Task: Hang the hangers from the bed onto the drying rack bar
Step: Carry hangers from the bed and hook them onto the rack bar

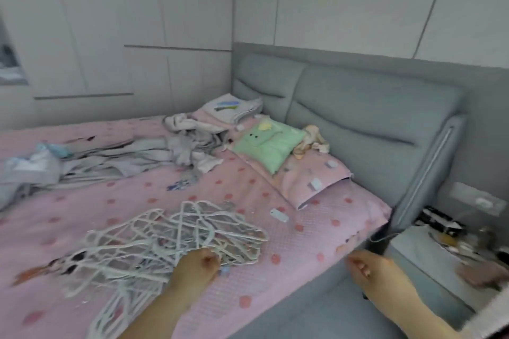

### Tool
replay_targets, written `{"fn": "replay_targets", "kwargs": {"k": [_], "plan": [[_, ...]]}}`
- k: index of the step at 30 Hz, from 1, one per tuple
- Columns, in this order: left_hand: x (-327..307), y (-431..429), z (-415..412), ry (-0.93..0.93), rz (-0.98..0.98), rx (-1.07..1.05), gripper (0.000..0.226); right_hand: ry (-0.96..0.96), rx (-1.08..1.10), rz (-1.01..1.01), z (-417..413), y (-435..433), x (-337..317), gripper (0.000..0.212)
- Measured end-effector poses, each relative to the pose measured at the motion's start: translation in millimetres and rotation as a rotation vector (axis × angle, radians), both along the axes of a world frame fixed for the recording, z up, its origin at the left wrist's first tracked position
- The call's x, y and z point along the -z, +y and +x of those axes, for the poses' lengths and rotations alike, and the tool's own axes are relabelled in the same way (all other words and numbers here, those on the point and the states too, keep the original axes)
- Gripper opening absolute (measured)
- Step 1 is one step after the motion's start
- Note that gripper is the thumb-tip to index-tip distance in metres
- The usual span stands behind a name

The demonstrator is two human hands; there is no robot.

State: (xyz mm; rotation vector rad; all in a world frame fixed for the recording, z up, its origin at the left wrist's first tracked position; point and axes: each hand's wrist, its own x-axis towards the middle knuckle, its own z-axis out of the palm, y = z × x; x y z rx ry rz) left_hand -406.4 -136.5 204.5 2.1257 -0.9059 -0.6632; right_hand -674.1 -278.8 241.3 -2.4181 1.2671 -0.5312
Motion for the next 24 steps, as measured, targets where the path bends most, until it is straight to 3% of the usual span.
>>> {"fn": "replay_targets", "kwargs": {"k": [5,9,11,14,19,24], "plan": [[47,59,97,0.055,0.121,-0.296,0.036,0.162,-0.241,0.225,151,-4,49,0.042],[77,68,145,0.063,0.224,-0.434,0.021,0.222,-0.367,0.332,241,-7,89,0.018],[93,58,164,0.045,0.24,-0.468,0.016,0.292,-0.389,0.362,277,-19,116,0.026],[110,33,189,0.059,0.271,-0.48,0.018,0.404,-0.377,0.416,325,-48,148,0.026],[139,-12,219,0.027,0.412,-0.378,0.029,0.49,-0.309,0.72,380,-75,202,0.032],[162,-43,239,-0.209,0.592,-0.201,0.044,0.33,-0.143,0.973,410,-81,225,0.025]]}}
